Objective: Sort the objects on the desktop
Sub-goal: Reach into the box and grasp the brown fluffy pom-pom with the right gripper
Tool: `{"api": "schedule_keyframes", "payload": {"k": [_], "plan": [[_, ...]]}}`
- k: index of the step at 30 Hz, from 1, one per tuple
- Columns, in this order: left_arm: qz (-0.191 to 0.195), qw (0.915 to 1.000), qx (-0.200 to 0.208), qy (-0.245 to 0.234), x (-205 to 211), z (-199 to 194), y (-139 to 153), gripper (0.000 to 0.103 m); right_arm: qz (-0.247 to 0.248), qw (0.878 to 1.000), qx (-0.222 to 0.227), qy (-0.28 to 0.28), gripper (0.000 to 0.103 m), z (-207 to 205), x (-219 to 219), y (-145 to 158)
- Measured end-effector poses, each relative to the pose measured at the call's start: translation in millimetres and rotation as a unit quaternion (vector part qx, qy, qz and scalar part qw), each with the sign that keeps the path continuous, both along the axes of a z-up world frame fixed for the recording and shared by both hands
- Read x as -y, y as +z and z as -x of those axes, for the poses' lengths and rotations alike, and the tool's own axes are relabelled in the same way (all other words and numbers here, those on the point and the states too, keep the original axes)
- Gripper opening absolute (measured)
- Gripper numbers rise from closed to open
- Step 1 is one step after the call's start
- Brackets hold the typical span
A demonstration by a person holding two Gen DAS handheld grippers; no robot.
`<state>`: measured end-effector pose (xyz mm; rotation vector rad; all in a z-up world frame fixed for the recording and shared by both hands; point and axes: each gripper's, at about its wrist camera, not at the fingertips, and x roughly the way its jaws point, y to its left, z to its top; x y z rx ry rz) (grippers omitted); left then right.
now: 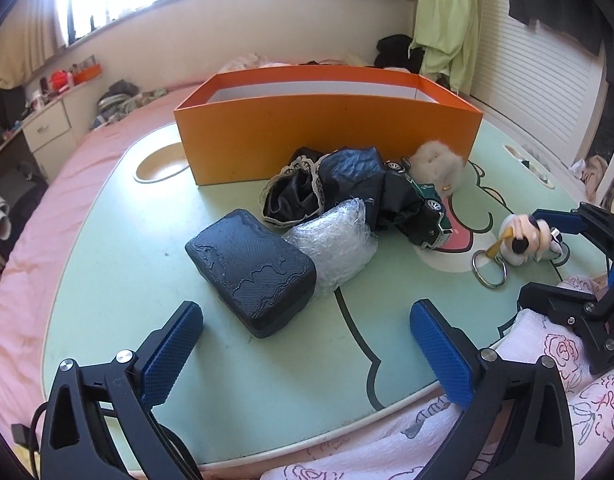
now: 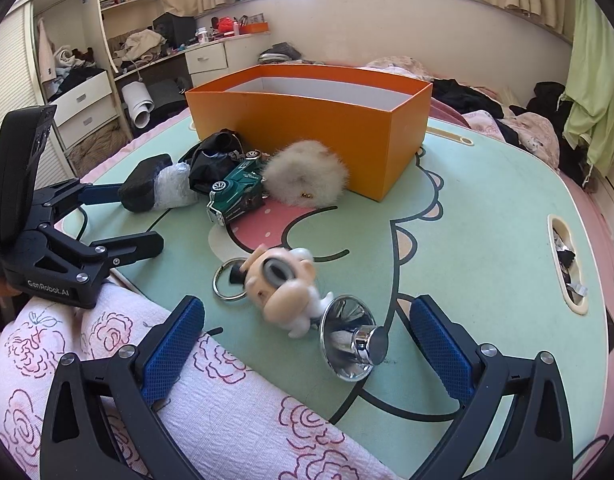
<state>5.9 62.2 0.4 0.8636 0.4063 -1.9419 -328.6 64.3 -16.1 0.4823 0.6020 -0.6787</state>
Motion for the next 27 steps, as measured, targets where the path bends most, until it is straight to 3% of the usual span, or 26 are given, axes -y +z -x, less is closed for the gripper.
{"api": "schedule_keyframes", "payload": {"k": [3,7,12,13,15,16,17,20,25,27], "plan": [[0.000,1.0000,0.000,0.001,0.1,-0.1,0.2,0.103,-0.001,1.000,0.010,-0.003,0.102,4.4,-0.5,2.0],[0.000,1.0000,-0.001,0.003,0.9,-0.5,0.2,0.103,0.012,0.998,0.060,-0.004,0.102,16.6,-3.6,20.7],[0.001,1.0000,-0.001,0.009,1.6,-0.5,-0.1,0.103,-0.019,0.995,0.100,0.009,0.102,-6.7,26.8,79.9],[0.002,1.0000,-0.001,0.009,1.6,-0.6,-0.1,0.103,-0.042,0.994,0.102,0.013,0.098,-19.7,39.7,91.7],[0.002,1.0000,-0.002,0.009,1.6,-0.3,0.0,0.103,-0.117,0.989,0.087,0.013,0.076,-57.2,75.1,107.8],[0.003,1.0000,-0.002,0.009,1.4,0.0,0.2,0.103,-0.155,0.984,0.084,0.013,0.057,-73.3,92.2,109.6],[0.004,1.0000,-0.002,0.009,1.1,0.1,0.2,0.103,-0.199,0.976,0.085,0.013,0.048,-93.4,113.5,110.0],[0.007,0.9999,-0.004,0.009,0.1,0.3,0.4,0.103,-0.261,0.962,0.074,-0.011,0.048,-143.6,160.3,103.6],[0.014,0.9998,-0.009,0.009,-2.0,-0.2,0.0,0.103,-0.275,0.957,0.035,-0.080,0.048,-191.4,199.5,80.0],[0.015,0.9998,-0.011,0.009,-1.9,-0.7,-0.3,0.103,-0.279,0.954,-0.006,-0.106,0.042,-204.2,209.2,68.1]]}}
